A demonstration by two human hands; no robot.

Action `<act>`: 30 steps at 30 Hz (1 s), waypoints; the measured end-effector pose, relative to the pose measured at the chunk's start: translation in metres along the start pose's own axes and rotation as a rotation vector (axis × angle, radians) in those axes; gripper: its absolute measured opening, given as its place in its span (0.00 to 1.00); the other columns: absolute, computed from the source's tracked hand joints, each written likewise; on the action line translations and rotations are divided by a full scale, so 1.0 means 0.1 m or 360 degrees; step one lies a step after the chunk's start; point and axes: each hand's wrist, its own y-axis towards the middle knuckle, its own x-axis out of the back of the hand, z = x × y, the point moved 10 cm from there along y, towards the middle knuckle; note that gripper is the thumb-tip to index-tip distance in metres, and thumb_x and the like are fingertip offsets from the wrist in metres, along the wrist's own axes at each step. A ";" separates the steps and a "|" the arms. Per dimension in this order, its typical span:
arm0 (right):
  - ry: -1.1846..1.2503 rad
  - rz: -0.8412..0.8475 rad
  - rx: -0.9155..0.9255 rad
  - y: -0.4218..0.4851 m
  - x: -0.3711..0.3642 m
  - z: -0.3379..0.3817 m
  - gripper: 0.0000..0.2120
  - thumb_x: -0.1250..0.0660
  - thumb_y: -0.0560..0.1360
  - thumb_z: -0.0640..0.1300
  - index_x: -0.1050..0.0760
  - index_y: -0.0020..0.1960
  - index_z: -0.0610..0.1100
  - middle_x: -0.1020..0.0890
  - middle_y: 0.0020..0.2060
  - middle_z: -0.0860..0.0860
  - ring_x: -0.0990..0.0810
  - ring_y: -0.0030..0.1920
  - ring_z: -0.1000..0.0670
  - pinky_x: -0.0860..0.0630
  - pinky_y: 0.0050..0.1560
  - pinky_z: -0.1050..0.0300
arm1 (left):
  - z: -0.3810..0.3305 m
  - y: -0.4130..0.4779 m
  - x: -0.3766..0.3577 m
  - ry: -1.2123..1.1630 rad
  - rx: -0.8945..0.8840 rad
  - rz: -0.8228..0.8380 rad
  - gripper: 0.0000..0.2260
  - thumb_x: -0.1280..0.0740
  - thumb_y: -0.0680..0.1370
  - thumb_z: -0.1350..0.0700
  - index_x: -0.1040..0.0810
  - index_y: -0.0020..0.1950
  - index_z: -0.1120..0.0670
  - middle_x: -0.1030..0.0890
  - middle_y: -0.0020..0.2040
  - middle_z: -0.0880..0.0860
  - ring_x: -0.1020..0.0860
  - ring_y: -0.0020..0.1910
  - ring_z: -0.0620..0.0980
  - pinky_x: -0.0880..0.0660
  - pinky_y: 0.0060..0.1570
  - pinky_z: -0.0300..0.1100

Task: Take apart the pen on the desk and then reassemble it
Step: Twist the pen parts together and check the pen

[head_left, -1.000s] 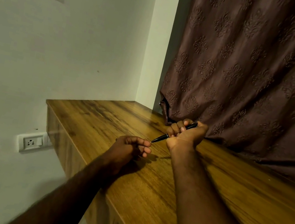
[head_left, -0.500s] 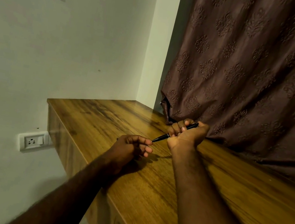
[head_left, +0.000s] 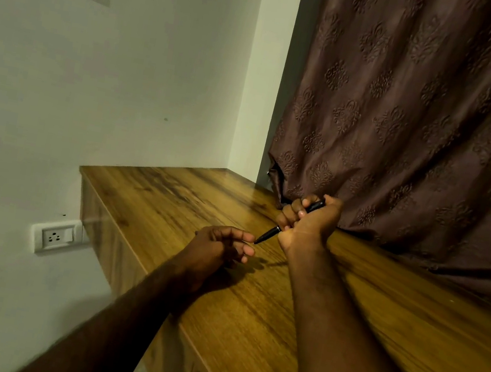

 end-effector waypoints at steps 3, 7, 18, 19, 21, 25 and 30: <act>-0.0198 0.0118 0.0046 -0.05 -0.16 0.02 0.22 0.49 0.76 0.57 0.37 0.28 0.46 0.41 0.18 0.53 0.48 0.19 0.53 0.49 0.24 0.67 | -0.01 0.01 0.03 0.0101 -0.0016 -0.0033 0.12 0.36 0.74 0.71 0.22 0.56 0.66 0.18 0.40 0.58 0.22 0.32 0.46 0.24 0.31 0.35; -0.0356 0.0225 0.0089 -0.09 -0.35 0.02 0.21 0.49 0.76 0.54 0.38 0.28 0.46 0.41 0.18 0.53 0.48 0.19 0.53 0.49 0.25 0.67 | 0.00 0.01 0.05 0.0170 -0.0008 -0.0063 0.10 0.35 0.75 0.70 0.22 0.55 0.64 0.18 0.41 0.57 0.22 0.37 0.49 0.23 0.35 0.37; -0.0244 0.0178 0.0039 -0.05 -0.25 -0.01 0.22 0.49 0.76 0.57 0.36 0.28 0.46 0.40 0.18 0.53 0.47 0.19 0.53 0.47 0.24 0.68 | 0.03 0.04 0.06 0.0278 0.0012 -0.0067 0.08 0.35 0.75 0.69 0.20 0.50 0.61 0.17 0.42 0.56 0.21 0.40 0.49 0.23 0.37 0.36; -0.0245 0.0174 0.0033 -0.05 -0.24 -0.02 0.22 0.49 0.76 0.57 0.36 0.28 0.46 0.40 0.18 0.53 0.47 0.19 0.53 0.47 0.24 0.68 | 0.03 0.04 0.07 0.0278 0.0016 -0.0062 0.08 0.35 0.75 0.69 0.20 0.50 0.61 0.17 0.42 0.56 0.21 0.39 0.48 0.23 0.37 0.36; -0.0249 0.0167 0.0025 -0.05 -0.24 -0.02 0.21 0.49 0.75 0.56 0.36 0.28 0.46 0.40 0.18 0.53 0.47 0.19 0.53 0.47 0.25 0.68 | 0.04 0.04 0.07 0.0265 0.0019 -0.0052 0.09 0.36 0.75 0.70 0.20 0.49 0.60 0.17 0.43 0.57 0.21 0.38 0.48 0.23 0.37 0.37; -0.0209 0.0146 0.0018 -0.04 -0.23 -0.02 0.21 0.49 0.75 0.56 0.36 0.28 0.46 0.41 0.18 0.53 0.48 0.19 0.53 0.49 0.25 0.67 | 0.02 0.03 0.04 0.0251 0.0007 -0.0042 0.09 0.36 0.75 0.70 0.21 0.52 0.63 0.18 0.41 0.56 0.21 0.39 0.49 0.23 0.38 0.37; -0.0122 0.0108 -0.0001 -0.05 -0.19 0.00 0.20 0.50 0.75 0.54 0.37 0.28 0.45 0.41 0.18 0.53 0.48 0.18 0.53 0.48 0.25 0.68 | 0.03 0.02 0.04 0.0174 0.0031 -0.0034 0.09 0.36 0.75 0.70 0.20 0.52 0.63 0.17 0.40 0.56 0.22 0.40 0.50 0.24 0.40 0.40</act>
